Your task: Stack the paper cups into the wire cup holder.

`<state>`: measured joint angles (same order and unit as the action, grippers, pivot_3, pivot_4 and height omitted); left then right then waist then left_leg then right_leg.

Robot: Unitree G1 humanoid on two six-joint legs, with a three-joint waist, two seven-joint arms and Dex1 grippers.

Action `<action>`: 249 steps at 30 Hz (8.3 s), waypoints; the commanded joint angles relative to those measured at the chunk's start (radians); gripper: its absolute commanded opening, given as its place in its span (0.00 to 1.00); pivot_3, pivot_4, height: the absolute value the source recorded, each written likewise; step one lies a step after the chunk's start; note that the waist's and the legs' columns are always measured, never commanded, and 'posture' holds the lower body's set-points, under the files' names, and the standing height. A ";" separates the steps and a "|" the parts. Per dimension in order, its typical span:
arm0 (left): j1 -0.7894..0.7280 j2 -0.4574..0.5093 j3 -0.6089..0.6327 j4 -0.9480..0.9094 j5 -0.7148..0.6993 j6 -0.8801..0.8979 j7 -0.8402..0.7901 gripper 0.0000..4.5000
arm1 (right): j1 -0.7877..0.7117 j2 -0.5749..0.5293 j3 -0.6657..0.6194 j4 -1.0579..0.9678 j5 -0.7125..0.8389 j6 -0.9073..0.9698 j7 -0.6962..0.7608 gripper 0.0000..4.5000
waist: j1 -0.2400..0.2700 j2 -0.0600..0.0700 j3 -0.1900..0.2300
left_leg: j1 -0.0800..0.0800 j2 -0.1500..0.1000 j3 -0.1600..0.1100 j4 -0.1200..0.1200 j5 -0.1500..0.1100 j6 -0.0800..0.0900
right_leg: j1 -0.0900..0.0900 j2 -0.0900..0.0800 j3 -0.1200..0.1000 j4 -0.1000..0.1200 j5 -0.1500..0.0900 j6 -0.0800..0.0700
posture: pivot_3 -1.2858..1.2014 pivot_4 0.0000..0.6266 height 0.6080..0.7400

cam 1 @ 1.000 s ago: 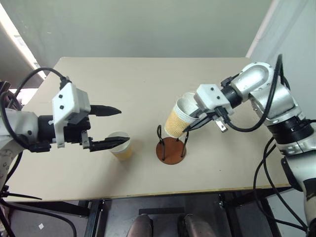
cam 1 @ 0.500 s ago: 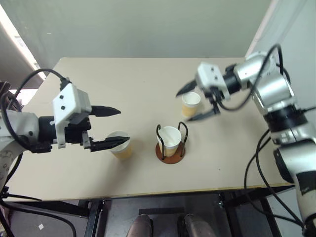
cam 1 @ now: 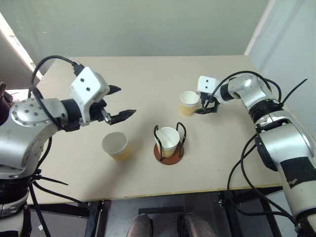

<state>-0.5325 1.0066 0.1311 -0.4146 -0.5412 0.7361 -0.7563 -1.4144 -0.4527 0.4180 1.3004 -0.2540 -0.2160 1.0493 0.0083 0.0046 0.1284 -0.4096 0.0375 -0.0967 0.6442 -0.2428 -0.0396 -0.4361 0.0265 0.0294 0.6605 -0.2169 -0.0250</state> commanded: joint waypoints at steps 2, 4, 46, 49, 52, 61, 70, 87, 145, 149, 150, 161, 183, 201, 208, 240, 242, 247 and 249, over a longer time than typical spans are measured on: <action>0.000 0.002 0.028 -0.050 -0.003 0.020 0.010 0.95 | -0.028 0.019 -0.035 0.001 -0.021 -0.028 -0.027 0.99 | 0.001 0.000 0.000 | 0.000 0.000 0.000 0.000 0.000 0.000 | 0.000 0.000 0.000 -0.001 0.000 0.000 | 0.52 0.24 1.00; 0.008 0.002 0.040 -0.062 -0.011 0.030 0.008 0.95 | -0.027 0.024 -0.041 0.001 -0.026 -0.035 -0.019 0.99 | 0.001 0.000 0.000 | -0.001 0.000 0.000 0.000 0.000 0.000 | 0.000 0.000 0.000 -0.001 0.000 0.000 | 0.52 0.24 1.00; 0.105 0.045 0.411 0.005 -0.376 0.040 -0.293 0.95 | 0.103 -0.168 -0.177 -0.777 0.487 0.302 0.565 0.00 | -0.004 -0.001 0.000 | -0.002 0.000 0.000 0.001 0.007 -0.011 | -0.001 0.000 -0.001 0.001 0.001 0.001 | 0.52 0.24 1.00; 0.158 0.081 0.487 0.042 -0.428 0.073 -0.355 0.95 | 0.154 -0.219 -0.151 -1.011 0.640 0.465 0.565 0.00 | -0.006 -0.001 0.000 | -0.003 0.001 0.000 0.001 0.009 -0.010 | -0.001 0.001 0.000 0.001 0.001 0.001 | 0.52 0.24 1.00; 0.221 0.110 0.522 0.050 -0.437 0.085 -0.401 0.95 | 0.187 -0.235 -0.137 -1.123 0.687 0.532 0.565 0.00 | -0.008 -0.001 0.000 | -0.002 0.001 0.000 0.001 0.009 -0.007 | -0.001 0.002 -0.001 0.002 0.000 0.001 | 0.52 0.24 1.00; 0.428 0.150 0.529 0.025 -0.330 0.046 -0.464 0.95 | 0.268 -0.188 -0.052 -1.149 0.557 0.458 0.562 0.00 | -0.012 -0.001 -0.001 | 0.009 0.001 0.000 0.002 0.007 0.004 | 0.010 0.002 0.000 0.002 -0.004 -0.011 | 0.52 0.24 1.00; 0.507 0.152 0.537 -0.012 -0.283 0.028 -0.475 0.95 | 0.277 -0.188 -0.012 -1.063 0.470 0.362 0.565 0.00 | -0.011 -0.001 -0.001 | 0.008 0.001 0.000 0.002 0.006 0.003 | 0.009 0.002 0.000 0.002 -0.003 -0.012 | 0.52 0.24 1.00; 0.504 0.150 0.500 0.016 -0.226 -0.013 -0.468 0.95 | 0.271 -0.239 0.032 -1.144 0.545 0.374 0.565 0.00 | -0.011 -0.001 -0.001 | 0.007 0.001 0.000 0.001 0.004 0.003 | 0.008 0.002 0.000 0.001 -0.003 -0.012 | 0.52 0.24 1.00; 0.116 0.137 -0.157 0.250 0.186 -0.249 -0.562 0.01 | 0.479 -0.146 -0.267 -1.457 0.817 0.901 0.251 0.95 | -0.005 -0.002 -0.001 | -0.007 0.001 -0.003 0.003 0.008 0.003 | -0.006 0.002 -0.001 0.001 0.005 0.001 | 0.52 0.24 1.00; 0.109 0.129 -0.152 0.255 0.177 -0.244 -0.565 0.01 | 0.475 -0.148 -0.267 -1.449 0.815 0.897 0.251 0.95 | -0.005 -0.002 -0.001 | -0.007 0.001 -0.002 0.003 0.009 0.003 | -0.005 0.002 -0.001 0.001 0.006 0.001 | 0.52 0.24 1.00; 0.106 0.126 -0.149 0.259 0.174 -0.246 -0.566 0.01 | 0.476 -0.152 -0.267 -1.449 0.813 0.896 0.251 0.95 | -0.005 -0.002 -0.001 | -0.007 0.001 -0.003 0.003 0.009 0.003 | -0.005 0.002 -0.001 0.001 0.006 0.001 | 0.52 0.24 1.00; -0.312 0.059 -0.101 0.479 0.094 -0.305 -0.668 0.01 | 0.567 -0.428 -0.380 -1.441 0.882 0.919 0.418 0.95 | 0.018 -0.005 -0.003 | -0.010 0.000 -0.002 0.005 0.010 0.003 | -0.005 0.002 0.000 0.000 0.006 0.003 | 0.52 0.24 1.00; -0.587 -0.328 -0.412 0.533 0.163 -0.469 -0.858 0.01 | 0.833 -0.675 -0.639 -1.506 0.932 0.878 0.416 0.95 | 0.014 -0.003 -0.003 | -0.010 -0.002 0.001 0.025 0.006 0.023 | 0.015 0.002 0.005 -0.018 0.017 0.029 | 0.52 0.24 1.00; -0.604 -0.244 -0.521 0.543 0.129 -0.563 -0.858 0.01 | 0.862 -0.680 -0.629 -1.520 0.930 0.871 0.350 0.95 | 0.023 -0.003 -0.002 | -0.010 -0.004 0.001 0.025 0.005 0.025 | 0.015 0.000 0.006 -0.019 0.017 0.032 | 0.52 0.24 1.00; -0.605 -0.241 -0.555 0.545 0.152 -0.566 -0.858 0.23 | 0.873 -0.678 -0.629 -1.527 0.929 0.872 0.329 0.95 | 0.023 -0.003 -0.002 | -0.010 -0.005 0.001 0.025 0.005 0.026 | 0.015 0.000 0.006 -0.019 0.017 0.032 | 0.52 0.24 1.00; 0.154 0.151 0.183 0.478 0.029 -0.187 -0.734 0.99 | 0.622 -0.600 -0.488 -1.020 0.836 0.761 0.534 0.95 | 0.008 0.000 -0.003 | -0.010 -0.005 0.004 0.021 0.003 0.026 | 0.009 0.000 0.012 -0.017 0.011 0.029 | 0.52 0.24 1.00; 0.248 0.137 0.254 0.455 0.009 -0.160 -0.701 0.99 | 0.616 -0.598 -0.480 -0.992 0.824 0.757 0.553 0.95 | 0.013 0.000 -0.003 | -0.011 -0.005 0.004 0.021 0.003 0.026 | 0.009 0.000 0.012 -0.016 0.010 0.027 | 0.52 0.24 1.00; 0.353 0.093 0.345 0.384 -0.064 -0.108 -0.649 0.99 | 0.580 -0.552 -0.429 -0.947 0.792 0.742 0.565 0.95 | 0.011 0.000 -0.003 | -0.008 -0.005 0.004 0.020 0.001 0.025 | 0.008 0.000 0.012 -0.013 0.007 0.015 | 0.52 0.24 1.00; 0.360 0.099 0.354 0.370 -0.076 -0.100 -0.639 0.99 | 0.568 -0.545 -0.419 -0.936 0.787 0.736 0.565 0.95 | 0.008 0.000 -0.003 | -0.007 -0.005 0.004 0.019 0.001 0.025 | 0.008 0.000 0.012 -0.013 0.009 0.013 | 0.52 0.24 1.00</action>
<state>-0.1705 1.0928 0.4383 -0.0115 -0.5916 0.6264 -1.4078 -0.8189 -0.9881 0.0034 0.3598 0.5387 0.5342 1.6052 0.0159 0.0045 0.1255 -0.4164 0.0327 -0.0930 0.6634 -0.2418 -0.0146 -0.4280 0.0262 0.0412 0.6473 -0.2074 -0.0136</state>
